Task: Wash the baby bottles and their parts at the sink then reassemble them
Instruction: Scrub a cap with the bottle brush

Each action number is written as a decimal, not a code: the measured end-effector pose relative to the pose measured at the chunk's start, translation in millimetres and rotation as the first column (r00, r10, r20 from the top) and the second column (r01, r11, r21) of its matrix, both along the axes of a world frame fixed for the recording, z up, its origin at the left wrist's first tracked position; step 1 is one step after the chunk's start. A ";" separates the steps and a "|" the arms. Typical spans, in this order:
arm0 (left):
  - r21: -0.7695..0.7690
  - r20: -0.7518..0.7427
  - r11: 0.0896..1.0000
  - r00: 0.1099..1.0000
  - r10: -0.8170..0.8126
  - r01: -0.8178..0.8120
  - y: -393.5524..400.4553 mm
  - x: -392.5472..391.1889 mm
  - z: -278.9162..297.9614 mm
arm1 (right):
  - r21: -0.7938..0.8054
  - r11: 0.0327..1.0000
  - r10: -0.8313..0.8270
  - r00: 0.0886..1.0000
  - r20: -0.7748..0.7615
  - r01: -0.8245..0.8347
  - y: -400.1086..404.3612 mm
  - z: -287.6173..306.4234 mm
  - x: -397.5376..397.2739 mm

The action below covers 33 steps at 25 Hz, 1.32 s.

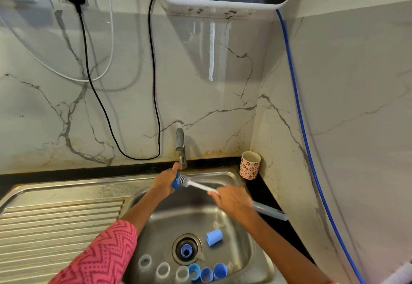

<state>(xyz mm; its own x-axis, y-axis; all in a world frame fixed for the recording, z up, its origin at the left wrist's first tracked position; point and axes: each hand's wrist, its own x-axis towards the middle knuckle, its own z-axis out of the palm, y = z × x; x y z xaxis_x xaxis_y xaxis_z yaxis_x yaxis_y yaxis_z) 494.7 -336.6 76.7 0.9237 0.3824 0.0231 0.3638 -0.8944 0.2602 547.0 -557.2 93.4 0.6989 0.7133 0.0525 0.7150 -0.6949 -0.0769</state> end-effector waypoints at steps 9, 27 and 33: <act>-0.872 0.002 0.380 0.776 0.631 -0.308 4.0 -19.3 -19.3 | 0.155 0.965 -0.142 0.917 -0.373 0.212 -17.9 -26.1 6.0; -0.822 0.226 0.541 0.769 0.598 -0.179 -34.4 15.9 -51.5 | 0.173 0.953 -0.185 0.931 -0.315 0.248 12.9 -55.3 -10.1; -0.576 0.353 0.801 0.834 0.425 -0.164 -30.7 6.9 -65.5 | 0.166 0.941 -0.201 0.880 -0.431 0.296 14.4 -57.5 0.9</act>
